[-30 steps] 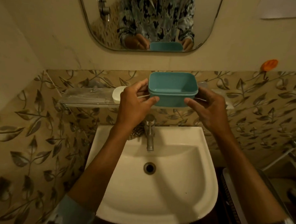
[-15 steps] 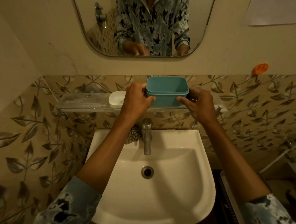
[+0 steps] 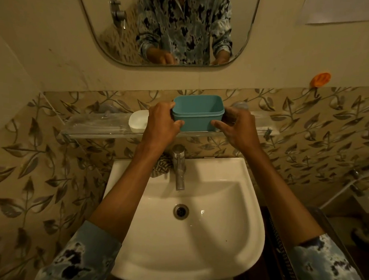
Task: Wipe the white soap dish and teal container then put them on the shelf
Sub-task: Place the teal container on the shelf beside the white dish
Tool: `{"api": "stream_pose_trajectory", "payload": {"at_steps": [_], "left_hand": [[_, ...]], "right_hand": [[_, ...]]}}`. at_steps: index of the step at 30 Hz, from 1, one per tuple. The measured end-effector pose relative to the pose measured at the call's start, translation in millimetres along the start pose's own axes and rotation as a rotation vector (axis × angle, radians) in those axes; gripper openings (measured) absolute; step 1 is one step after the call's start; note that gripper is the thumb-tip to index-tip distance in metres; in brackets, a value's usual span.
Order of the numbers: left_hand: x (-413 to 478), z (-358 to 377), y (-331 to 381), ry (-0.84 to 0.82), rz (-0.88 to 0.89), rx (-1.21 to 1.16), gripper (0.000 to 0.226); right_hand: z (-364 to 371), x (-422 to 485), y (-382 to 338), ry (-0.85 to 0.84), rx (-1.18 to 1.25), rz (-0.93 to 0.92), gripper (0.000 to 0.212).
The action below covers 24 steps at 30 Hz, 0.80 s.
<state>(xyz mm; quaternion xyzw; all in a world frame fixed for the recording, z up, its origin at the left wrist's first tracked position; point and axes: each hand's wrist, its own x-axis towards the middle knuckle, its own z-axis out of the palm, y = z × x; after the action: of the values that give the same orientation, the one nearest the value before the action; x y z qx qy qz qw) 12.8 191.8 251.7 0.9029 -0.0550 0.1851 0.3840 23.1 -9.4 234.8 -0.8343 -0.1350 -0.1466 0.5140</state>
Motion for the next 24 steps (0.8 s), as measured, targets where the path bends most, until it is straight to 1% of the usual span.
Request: {"api": "stream_pose_trajectory", "payload": {"at_steps": [10,13,16,20,24], "left_hand": [[0.4,-6.0,-6.6,-0.001,0.006,-0.003,0.042],[-0.1,-9.3,-6.7,-0.008,0.026,-0.015,0.053],[-1.9,-12.9,-6.8,-0.013,0.006,-0.04,0.063],[-3.4,-14.3,-11.0,-0.028,-0.025,-0.036,0.071],[-3.0,-17.3,-16.5,-0.063,0.006,-0.061,0.075]], "right_hand": [[3.5,-4.7,6.9,-0.001,0.037,0.002,0.044],[4.6,-4.4,9.5,-0.002,0.049,0.016,0.045],[5.3,-4.2,11.6,-0.001,0.05,0.005,0.044],[5.6,-3.6,12.5,-0.001,0.061,-0.012,0.044],[6.1,-4.7,12.0,0.0,0.075,-0.016,0.044]]}}
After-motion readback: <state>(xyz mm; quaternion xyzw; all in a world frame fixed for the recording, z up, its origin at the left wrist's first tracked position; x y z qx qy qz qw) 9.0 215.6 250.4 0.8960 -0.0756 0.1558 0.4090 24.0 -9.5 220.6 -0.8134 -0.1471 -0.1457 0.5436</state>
